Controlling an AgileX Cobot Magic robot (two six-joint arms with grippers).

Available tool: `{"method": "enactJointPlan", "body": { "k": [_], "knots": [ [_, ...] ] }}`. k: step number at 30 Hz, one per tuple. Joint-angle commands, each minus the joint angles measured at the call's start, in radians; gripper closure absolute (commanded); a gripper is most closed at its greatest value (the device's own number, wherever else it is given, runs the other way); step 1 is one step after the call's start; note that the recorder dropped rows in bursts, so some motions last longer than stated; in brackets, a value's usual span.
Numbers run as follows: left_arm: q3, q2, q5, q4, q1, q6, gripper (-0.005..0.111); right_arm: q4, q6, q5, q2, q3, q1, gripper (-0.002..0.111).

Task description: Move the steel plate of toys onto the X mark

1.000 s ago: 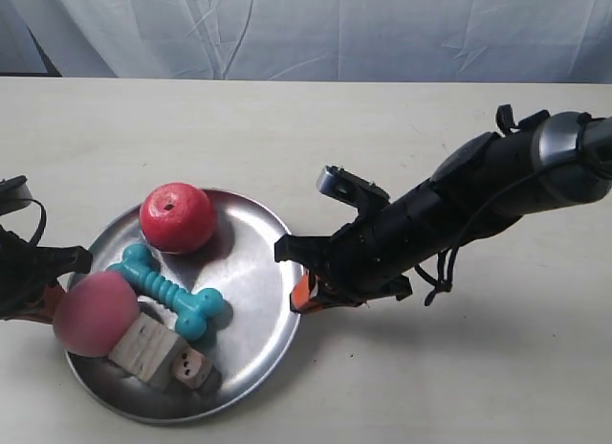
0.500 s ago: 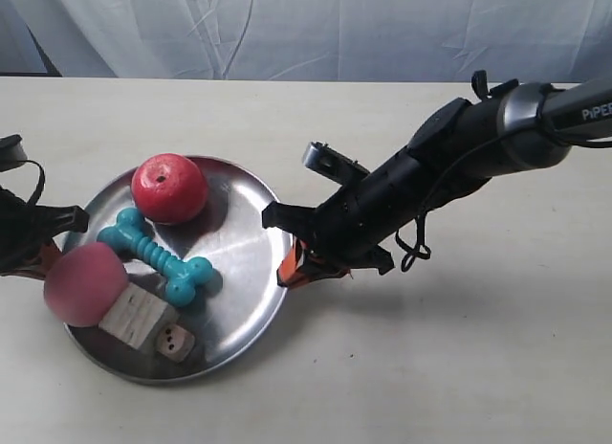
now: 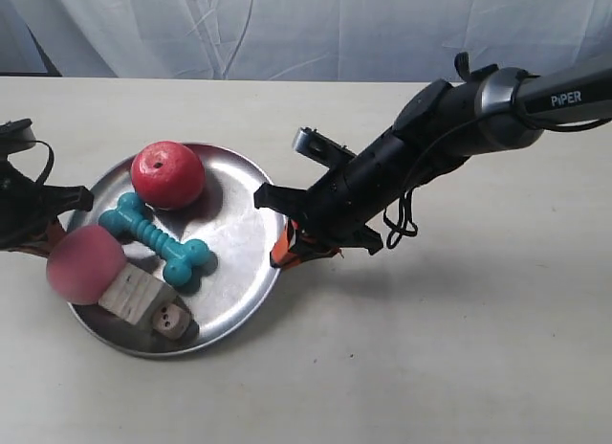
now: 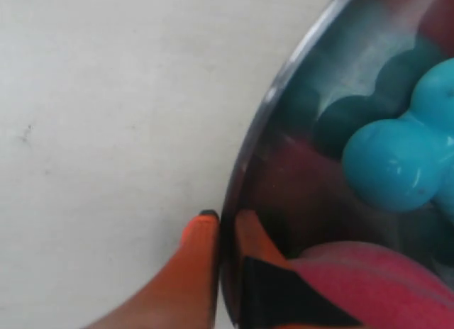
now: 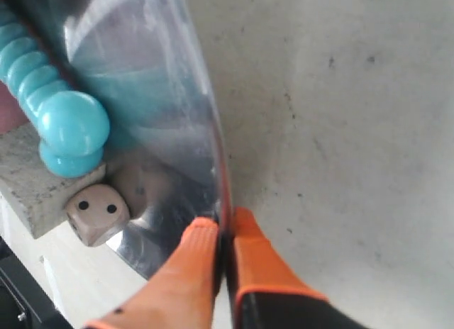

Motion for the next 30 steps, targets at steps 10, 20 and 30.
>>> {"method": "enactJointPlan", "body": {
  "k": [10, 20, 30],
  "knots": [
    [-0.166, 0.098, 0.116, -0.186, -0.022, -0.018, 0.107, -0.007, 0.103, 0.112, 0.065, -0.189, -0.042, 0.108],
    [-0.228, 0.21, 0.032, -0.362, -0.022, 0.211, 0.107, -0.011, 0.106, 0.035, 0.145, -0.197, -0.052, 0.108],
    [-0.228, 0.212, -0.014, -0.345, -0.022, 0.236, 0.107, -0.033, 0.102, 0.013, 0.151, -0.197, -0.052, 0.108]
  ]
}}
